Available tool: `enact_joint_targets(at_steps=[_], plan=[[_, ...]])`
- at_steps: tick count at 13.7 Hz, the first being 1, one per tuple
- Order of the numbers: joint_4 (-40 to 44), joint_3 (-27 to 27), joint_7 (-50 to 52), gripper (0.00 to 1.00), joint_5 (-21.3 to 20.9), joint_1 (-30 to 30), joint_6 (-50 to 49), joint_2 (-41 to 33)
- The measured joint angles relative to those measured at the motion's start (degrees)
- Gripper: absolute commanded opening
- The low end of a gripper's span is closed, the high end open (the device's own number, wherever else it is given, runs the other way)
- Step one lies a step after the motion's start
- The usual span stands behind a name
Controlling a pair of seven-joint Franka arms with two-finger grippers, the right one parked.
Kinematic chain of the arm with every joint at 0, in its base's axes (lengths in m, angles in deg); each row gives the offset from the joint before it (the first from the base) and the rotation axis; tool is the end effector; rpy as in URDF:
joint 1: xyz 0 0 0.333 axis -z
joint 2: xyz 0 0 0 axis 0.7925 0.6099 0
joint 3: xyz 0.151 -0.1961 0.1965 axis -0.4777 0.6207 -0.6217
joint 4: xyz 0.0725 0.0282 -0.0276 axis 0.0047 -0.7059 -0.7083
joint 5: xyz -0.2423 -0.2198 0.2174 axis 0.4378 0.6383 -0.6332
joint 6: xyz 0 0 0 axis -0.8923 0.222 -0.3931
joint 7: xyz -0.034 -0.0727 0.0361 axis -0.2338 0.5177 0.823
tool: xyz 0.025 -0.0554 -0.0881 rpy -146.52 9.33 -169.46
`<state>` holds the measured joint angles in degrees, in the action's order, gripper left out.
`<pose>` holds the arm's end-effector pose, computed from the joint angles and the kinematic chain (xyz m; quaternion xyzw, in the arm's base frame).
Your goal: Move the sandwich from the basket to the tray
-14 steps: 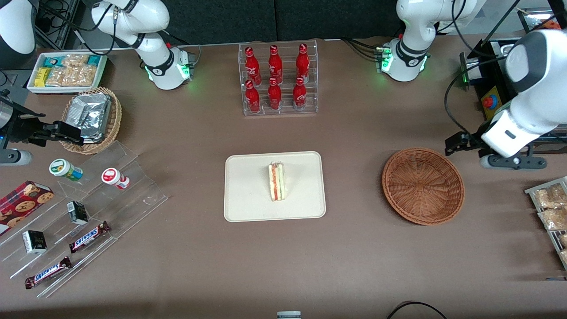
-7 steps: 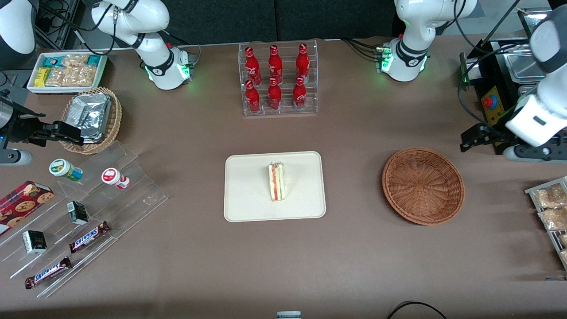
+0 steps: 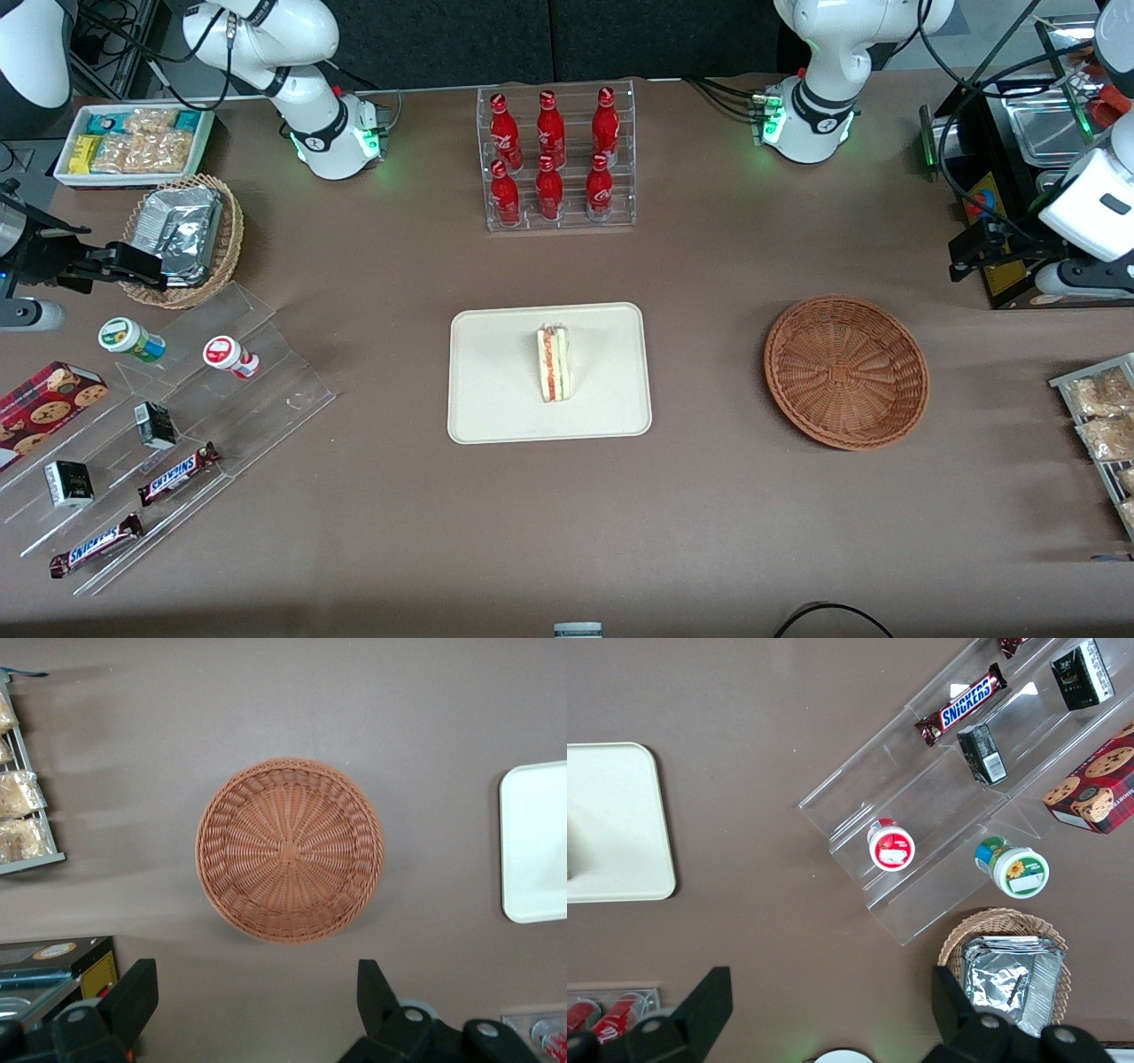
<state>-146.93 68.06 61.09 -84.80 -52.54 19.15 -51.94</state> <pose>0.5546 -0.0283 0.6114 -0.9990 0.0432 -0.0007 0.0136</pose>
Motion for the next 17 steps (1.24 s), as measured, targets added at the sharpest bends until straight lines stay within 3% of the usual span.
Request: enact_joint_targets(at_steps=[17], plan=[[3.13,-1.79,0.06,0.99,-0.15,1.07,-4.59,-1.26]])
